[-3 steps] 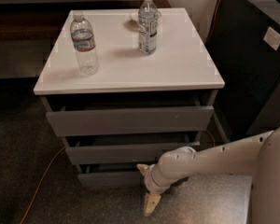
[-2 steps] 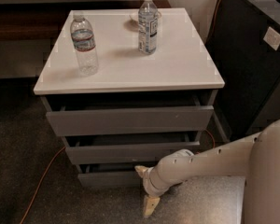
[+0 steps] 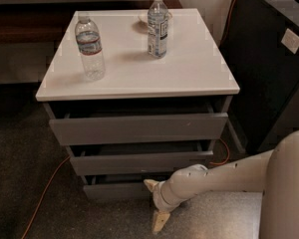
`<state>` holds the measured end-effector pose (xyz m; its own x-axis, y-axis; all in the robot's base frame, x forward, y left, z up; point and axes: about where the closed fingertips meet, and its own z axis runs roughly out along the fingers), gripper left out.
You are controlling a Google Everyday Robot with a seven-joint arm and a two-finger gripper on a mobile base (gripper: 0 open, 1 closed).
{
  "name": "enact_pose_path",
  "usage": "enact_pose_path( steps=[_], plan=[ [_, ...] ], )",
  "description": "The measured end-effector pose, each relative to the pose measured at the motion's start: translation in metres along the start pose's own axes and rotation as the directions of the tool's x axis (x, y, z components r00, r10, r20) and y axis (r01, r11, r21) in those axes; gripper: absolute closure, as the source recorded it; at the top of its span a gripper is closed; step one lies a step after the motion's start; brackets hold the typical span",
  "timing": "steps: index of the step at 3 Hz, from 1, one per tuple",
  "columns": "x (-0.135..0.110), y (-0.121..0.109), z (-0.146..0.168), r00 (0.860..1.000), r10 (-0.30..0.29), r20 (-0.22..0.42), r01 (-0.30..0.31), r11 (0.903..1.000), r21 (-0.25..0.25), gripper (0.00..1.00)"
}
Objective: Place water bottle into bottom drawer
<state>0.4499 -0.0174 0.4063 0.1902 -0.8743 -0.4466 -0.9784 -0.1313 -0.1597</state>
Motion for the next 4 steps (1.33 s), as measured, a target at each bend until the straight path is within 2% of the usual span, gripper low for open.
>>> enact_pose_path(
  steps=[1, 2, 4],
  plan=[
    [0.011, 0.001, 0.025, 1.000, 0.006, 0.020, -0.006, 1.0000, 0.006, 0.00],
    [0.025, -0.004, 0.047, 1.000, 0.004, 0.015, -0.004, 0.9994, 0.035, 0.00],
    [0.054, -0.018, 0.079, 1.000, -0.010, -0.020, 0.012, 0.9962, 0.086, 0.00]
  ],
)
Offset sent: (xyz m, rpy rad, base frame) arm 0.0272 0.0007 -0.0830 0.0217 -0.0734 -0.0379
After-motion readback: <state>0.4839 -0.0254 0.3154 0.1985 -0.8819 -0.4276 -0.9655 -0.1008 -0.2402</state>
